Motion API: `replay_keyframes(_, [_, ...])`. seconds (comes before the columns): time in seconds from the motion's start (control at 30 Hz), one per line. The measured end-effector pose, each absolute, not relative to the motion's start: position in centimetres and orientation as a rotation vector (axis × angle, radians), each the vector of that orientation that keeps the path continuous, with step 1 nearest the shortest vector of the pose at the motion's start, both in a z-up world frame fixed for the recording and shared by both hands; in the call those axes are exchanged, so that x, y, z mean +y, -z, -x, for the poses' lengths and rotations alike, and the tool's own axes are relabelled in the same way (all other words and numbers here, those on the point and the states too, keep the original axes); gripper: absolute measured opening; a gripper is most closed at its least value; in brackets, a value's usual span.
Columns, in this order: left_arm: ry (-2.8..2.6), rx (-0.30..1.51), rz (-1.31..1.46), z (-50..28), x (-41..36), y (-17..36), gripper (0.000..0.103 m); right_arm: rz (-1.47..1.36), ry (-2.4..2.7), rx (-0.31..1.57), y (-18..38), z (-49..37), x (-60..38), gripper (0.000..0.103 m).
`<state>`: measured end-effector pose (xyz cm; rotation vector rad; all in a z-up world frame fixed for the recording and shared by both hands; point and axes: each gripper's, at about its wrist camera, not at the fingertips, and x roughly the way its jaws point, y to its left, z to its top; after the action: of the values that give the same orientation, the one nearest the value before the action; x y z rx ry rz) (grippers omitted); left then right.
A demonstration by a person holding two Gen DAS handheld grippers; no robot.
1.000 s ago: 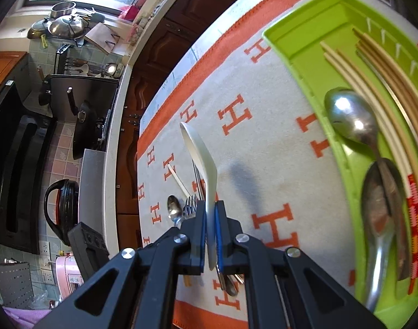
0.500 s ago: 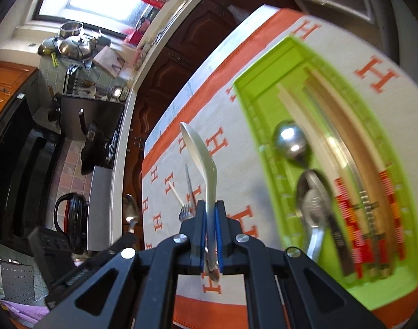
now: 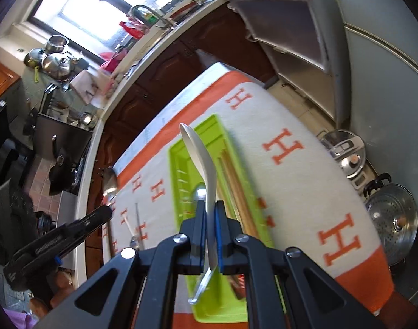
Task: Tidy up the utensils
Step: 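Grasp the steel spoon with the left tool while the right tool holds the ceramic spoon, then lower both spoons into the green tray and open both tools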
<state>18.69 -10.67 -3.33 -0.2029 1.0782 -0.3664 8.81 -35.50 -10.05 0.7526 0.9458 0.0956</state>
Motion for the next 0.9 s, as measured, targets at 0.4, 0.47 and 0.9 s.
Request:
replay_keyframes(0.4, [0.352, 1.192, 0.082, -25.1, -19.7, 12.5, 0.005, -0.782, -0.107, 1.009, 13.1, -9.6, -35.6, 0.006])
replay_keyframes(0.47, [0.351, 1.219, 0.071, -25.8, -20.2, 14.0, 0.005, -0.780, -0.113, 1.022, 13.4, -9.8, -35.1, 0.006])
replay_keyframes(0.9, [0.314, 1.181, 0.043, -23.3, -17.0, 12.1, 0.020, -0.667, -0.093, 1.094, 14.8, -10.8, -31.8, 0.007])
